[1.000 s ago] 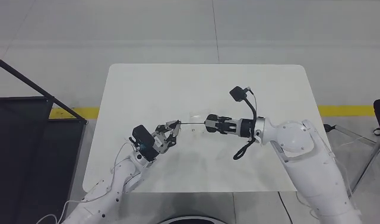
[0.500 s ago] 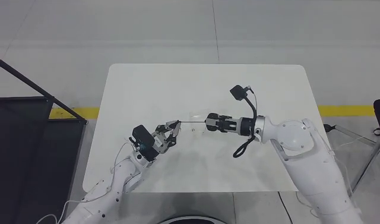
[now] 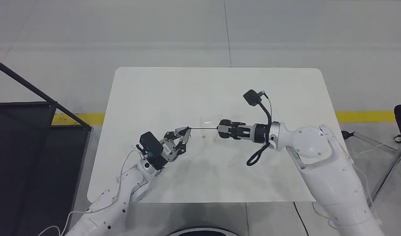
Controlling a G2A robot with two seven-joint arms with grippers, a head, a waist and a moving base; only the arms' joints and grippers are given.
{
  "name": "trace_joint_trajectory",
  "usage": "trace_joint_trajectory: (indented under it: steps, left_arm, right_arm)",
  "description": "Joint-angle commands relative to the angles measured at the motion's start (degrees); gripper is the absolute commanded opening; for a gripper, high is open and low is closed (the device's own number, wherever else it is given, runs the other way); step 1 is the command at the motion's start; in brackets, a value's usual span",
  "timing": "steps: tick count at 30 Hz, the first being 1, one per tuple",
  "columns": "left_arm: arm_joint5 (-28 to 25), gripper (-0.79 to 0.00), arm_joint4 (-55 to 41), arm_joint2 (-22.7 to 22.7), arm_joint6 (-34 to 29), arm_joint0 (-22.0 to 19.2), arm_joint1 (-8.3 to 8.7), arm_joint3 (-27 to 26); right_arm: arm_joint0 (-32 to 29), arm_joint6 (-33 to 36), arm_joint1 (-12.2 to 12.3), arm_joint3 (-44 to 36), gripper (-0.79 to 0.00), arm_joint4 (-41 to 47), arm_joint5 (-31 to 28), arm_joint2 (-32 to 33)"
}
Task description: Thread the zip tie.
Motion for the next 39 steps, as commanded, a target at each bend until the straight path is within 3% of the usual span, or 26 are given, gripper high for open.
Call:
trace_joint_trajectory:
  steps: [1,39]
  left_arm:
    - [0.0,-0.785,0.0,0.0,0.0,0.0,0.0,0.0]
    - [0.0,-0.785,0.0,0.0,0.0,0.0,0.0,0.0]
  right_arm:
    - [0.15,0.03,-0.01,0.11,-0.785,0.1,0.08,-0.08]
    - [0.96,-0.77,0.1,0.96,-0.785,0.82,1.18,-0.86]
